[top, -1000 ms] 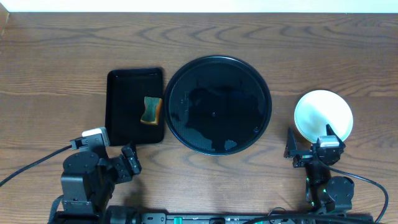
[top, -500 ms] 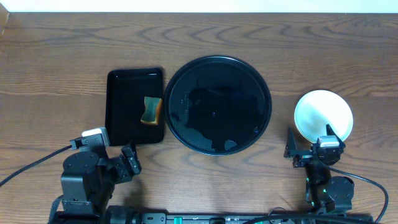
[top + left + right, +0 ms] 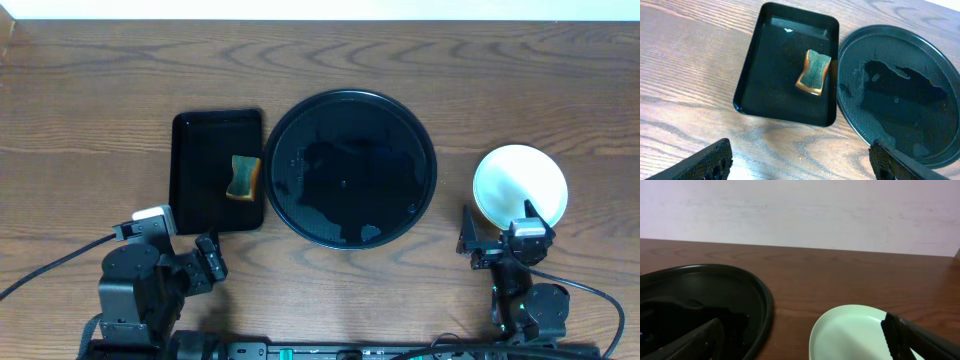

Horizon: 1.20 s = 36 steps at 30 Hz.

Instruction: Clean dirty plates on tray and stack at the side

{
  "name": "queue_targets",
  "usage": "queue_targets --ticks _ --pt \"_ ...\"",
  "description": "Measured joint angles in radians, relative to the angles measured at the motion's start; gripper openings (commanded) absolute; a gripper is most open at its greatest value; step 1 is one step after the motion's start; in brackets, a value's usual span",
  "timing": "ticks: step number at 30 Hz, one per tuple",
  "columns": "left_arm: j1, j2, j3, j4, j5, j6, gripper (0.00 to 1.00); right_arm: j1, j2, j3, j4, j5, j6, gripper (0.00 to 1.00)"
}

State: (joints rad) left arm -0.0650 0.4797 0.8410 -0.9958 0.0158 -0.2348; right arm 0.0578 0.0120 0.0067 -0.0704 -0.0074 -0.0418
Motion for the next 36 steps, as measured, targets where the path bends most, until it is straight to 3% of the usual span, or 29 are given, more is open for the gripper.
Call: queue_targets --ticks 5,12,21,26,36 --pt "0.017 -0.042 -0.071 0.075 0.0 0.0 0.89 0.0 0.0 0.0 0.0 0.0 0.0 0.99" --pt "0.026 -0.225 -0.335 0.317 0.001 0.001 0.89 0.0 0.0 0.0 0.0 0.0 0.0 0.99" --pt "0.026 -0.448 -0.668 0.726 0.001 0.003 0.89 0.0 0.0 0.0 0.0 0.0 0.0 0.99" --pt "0.026 -0.47 -0.804 1.012 0.001 0.01 0.89 0.0 0.0 0.0 0.0 0.0 0.0 0.99" --pt "0.026 -0.47 -0.827 0.974 0.011 0.06 0.89 0.0 0.0 0.0 0.0 0.0 0.0 0.99"
